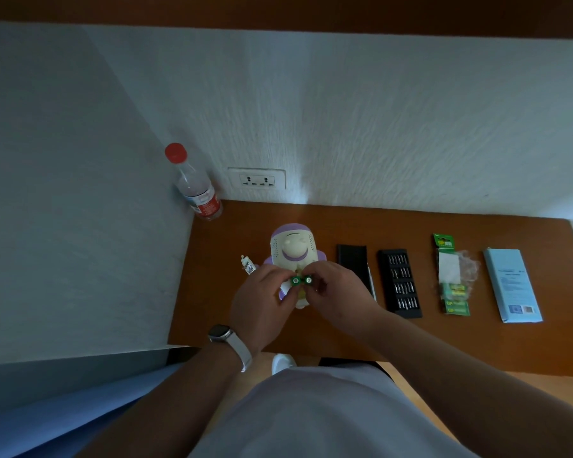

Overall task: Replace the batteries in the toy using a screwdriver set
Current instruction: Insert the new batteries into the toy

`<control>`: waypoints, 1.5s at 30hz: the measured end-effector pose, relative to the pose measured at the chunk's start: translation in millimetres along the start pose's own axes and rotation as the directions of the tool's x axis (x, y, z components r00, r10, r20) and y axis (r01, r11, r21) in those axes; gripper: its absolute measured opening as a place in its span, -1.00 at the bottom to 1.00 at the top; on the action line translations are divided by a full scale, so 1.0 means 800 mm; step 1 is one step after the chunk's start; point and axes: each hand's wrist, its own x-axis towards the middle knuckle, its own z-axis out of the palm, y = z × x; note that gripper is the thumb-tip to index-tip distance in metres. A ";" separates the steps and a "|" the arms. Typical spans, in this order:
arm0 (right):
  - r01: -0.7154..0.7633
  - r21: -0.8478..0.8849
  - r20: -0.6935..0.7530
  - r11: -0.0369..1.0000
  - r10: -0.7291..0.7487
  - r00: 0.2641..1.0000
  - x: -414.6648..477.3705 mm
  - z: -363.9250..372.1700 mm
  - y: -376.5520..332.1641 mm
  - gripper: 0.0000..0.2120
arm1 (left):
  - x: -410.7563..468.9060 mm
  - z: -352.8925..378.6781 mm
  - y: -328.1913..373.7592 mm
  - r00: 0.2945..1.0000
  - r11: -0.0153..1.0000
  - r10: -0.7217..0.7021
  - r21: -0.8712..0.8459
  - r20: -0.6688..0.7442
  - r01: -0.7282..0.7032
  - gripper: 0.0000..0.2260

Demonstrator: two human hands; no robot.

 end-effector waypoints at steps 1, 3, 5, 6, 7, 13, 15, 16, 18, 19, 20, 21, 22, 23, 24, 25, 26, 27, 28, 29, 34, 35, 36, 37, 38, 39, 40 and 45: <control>0.001 -0.003 0.002 1.000 -0.001 1.000 0.001 0.001 0.001 -0.83 | 0.000 0.000 -0.001 1.000 1.000 -0.004 0.003 0.000 0.004 -0.80; 0.005 -0.008 0.009 1.000 -0.005 1.000 0.001 0.003 0.002 -0.84 | 0.000 0.001 -0.002 1.000 1.000 -0.008 0.009 0.004 0.008 -0.79; 0.009 -0.011 0.016 1.000 -0.009 1.000 0.002 0.005 0.002 -0.83 | 0.000 0.002 -0.002 1.000 1.000 -0.008 0.006 0.000 0.008 -0.79; 0.011 -0.014 0.020 1.000 -0.010 1.000 0.002 0.005 0.003 -0.83 | 0.000 0.002 -0.002 1.000 1.000 -0.011 0.005 -0.006 0.011 -0.79; 0.012 -0.015 0.021 1.000 -0.011 1.000 0.003 0.006 0.003 -0.83 | 0.000 0.002 -0.002 1.000 1.000 -0.013 0.003 -0.010 0.013 -0.80; 0.004 -0.031 0.013 1.000 -0.003 1.000 0.002 0.002 -0.002 -0.86 | -0.002 -0.001 0.000 1.000 1.000 -0.005 0.001 0.002 0.005 -0.82; -0.006 -0.058 0.010 0.998 0.007 1.000 -0.002 -0.002 -0.005 -0.86 | -0.003 -0.004 0.002 1.000 1.000 -0.002 0.005 -0.002 0.002 -0.81; -0.006 -0.075 0.001 0.997 0.006 1.000 -0.005 -0.006 -0.006 -0.85 | -0.004 -0.005 0.003 1.000 1.000 0.021 0.017 -0.016 -0.020 -0.82; -0.002 -0.117 -0.011 0.993 0.000 1.000 -0.014 -0.015 -0.008 -0.82 | -0.004 -0.008 0.006 0.991 0.991 0.122 0.064 -0.055 -0.118 -0.82; 0.000 -0.143 -0.007 0.990 -0.001 1.000 -0.019 -0.020 -0.008 -0.79 | -0.003 -0.010 0.009 0.981 0.980 0.183 0.086 -0.067 -0.177 -0.82; -0.004 -0.170 -0.001 0.985 0.004 1.000 -0.025 -0.025 -0.007 -0.77 | -0.001 -0.011 0.012 0.970 0.968 0.236 0.103 -0.066 -0.228 -0.82; -0.015 -0.200 0.002 0.980 0.016 1.000 -0.030 -0.032 -0.006 -0.75 | 0.002 -0.012 0.015 0.962 0.958 0.268 0.118 -0.053 -0.261 -0.80; -0.030 -0.233 -0.005 0.972 0.030 1.000 -0.036 -0.039 -0.005 -0.72 | 0.005 -0.013 0.019 0.958 0.952 0.284 0.131 -0.027 -0.278 -0.78; -0.045 -0.267 -0.020 0.963 0.042 0.999 -0.042 -0.047 -0.004 -0.69 | 0.007 -0.012 0.025 0.955 0.945 0.297 0.144 0.003 -0.295 -0.75; -0.061 -0.300 -0.034 0.952 0.053 0.998 -0.048 -0.054 -0.002 -0.65 | 0.010 -0.010 0.030 0.946 0.933 0.323 0.161 0.028 -0.323 -0.73; -0.075 -0.334 -0.041 0.940 0.065 0.997 -0.054 -0.061 0.000 -0.61 | 0.013 -0.008 0.035 0.934 0.915 0.355 0.186 0.048 -0.357 -0.72; -0.088 -0.368 -0.040 0.926 0.079 0.996 -0.060 -0.067 0.003 -0.57 | 0.014 -0.005 0.041 0.921 0.897 0.384 0.211 0.063 -0.388 -0.72; -0.099 -0.397 -0.038 0.912 0.091 0.995 -0.067 -0.073 0.006 -0.53 | 0.015 -0.002 0.046 0.912 0.884 0.403 0.225 0.071 -0.409 -0.72; -0.109 -0.418 -0.039 0.902 0.102 0.994 -0.074 -0.078 0.010 -0.51 | 0.016 0.001 0.051 0.907 0.879 0.416 0.225 0.071 -0.421 -0.72; -0.117 -0.431 -0.044 0.895 0.109 0.993 -0.080 -0.082 0.015 -0.51 | 0.017 0.004 0.057 0.903 0.876 0.425 0.218 0.067 -0.429 -0.71; -0.169 -0.453 -0.078 0.875 0.150 0.986 -0.110 -0.098 0.044 -0.52 | 0.019 0.032 0.084 0.889 0.857 0.433 0.241 0.147 -0.456 -0.68; -0.177 -0.455 -0.075 0.873 0.161 0.984 -0.116 -0.100 0.051 -0.51 | 0.019 0.039 0.089 0.884 0.848 0.435 0.252 0.172 -0.466 -0.67; -0.186 -0.457 -0.072 0.870 0.172 0.982 -0.121 -0.103 0.059 -0.50 | 0.019 0.046 0.095 0.878 0.839 0.438 0.262 0.194 -0.477 -0.66; -0.195 -0.460 -0.071 0.866 0.182 0.981 -0.126 -0.107 0.068 -0.49 | 0.020 0.053 0.101 0.872 0.831 0.442 0.268 0.213 -0.487 -0.65; -0.202 -0.462 -0.074 0.864 0.190 0.979 -0.131 -0.111 0.078 -0.48 | 0.021 0.060 0.108 0.868 0.827 0.441 0.271 0.228 -0.492 -0.65; -0.206 -0.461 -0.077 0.863 0.193 0.978 -0.136 -0.116 0.089 -0.49 | 0.022 0.069 0.114 0.867 0.828 0.436 0.270 0.240 -0.491 -0.65; -0.206 -0.459 -0.077 0.864 0.192 0.978 -0.142 -0.122 0.100 -0.50 | 0.023 0.078 0.121 0.869 0.833 0.423 0.268 0.258 -0.485 -0.65; -0.202 -0.475 -0.032 0.857 0.212 0.977 -0.170 -0.164 0.165 -0.56 | 0.021 0.129 0.168 0.868 0.835 0.383 0.284 0.317 -0.472 -0.69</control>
